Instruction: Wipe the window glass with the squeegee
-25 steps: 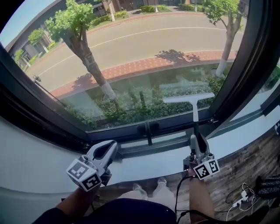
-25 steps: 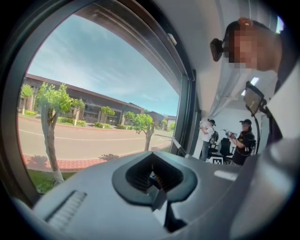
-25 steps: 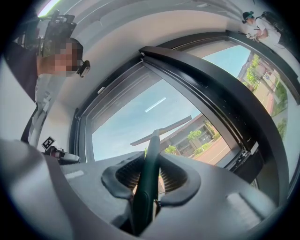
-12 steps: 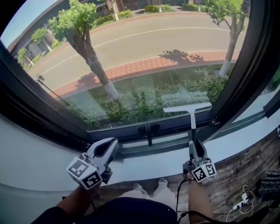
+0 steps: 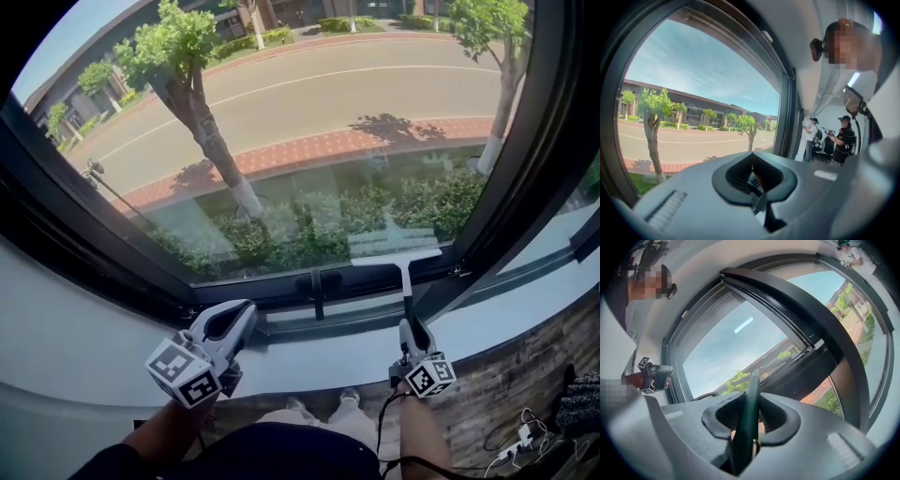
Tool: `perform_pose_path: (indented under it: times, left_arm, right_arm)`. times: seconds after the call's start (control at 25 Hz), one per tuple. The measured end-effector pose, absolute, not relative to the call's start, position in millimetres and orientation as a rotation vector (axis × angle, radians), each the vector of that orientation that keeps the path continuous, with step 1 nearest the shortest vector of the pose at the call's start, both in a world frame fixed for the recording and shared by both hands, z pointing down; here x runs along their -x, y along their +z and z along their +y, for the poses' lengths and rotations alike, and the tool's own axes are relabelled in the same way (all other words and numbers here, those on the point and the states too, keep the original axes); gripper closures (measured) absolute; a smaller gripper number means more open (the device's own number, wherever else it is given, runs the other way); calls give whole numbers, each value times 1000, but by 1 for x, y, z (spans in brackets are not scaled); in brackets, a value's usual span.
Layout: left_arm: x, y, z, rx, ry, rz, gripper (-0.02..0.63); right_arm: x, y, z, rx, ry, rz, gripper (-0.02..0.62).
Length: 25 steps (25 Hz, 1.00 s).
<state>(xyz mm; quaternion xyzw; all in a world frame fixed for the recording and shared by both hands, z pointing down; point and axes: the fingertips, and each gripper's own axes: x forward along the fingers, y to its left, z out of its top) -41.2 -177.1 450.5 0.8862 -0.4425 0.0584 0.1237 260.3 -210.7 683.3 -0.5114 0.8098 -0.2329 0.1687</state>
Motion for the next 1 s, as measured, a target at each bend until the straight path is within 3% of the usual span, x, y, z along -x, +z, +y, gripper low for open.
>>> perform_pose_path:
  times: [0.44, 1.0]
  left_arm:
    - [64, 466, -167, -2594, 122, -1294, 601]
    - [120, 459, -175, -2683, 24, -1101, 601]
  right_arm:
    - [-267, 669, -201, 1513, -632, 2302, 492]
    - [-214, 361, -204, 1366, 11, 2120, 491]
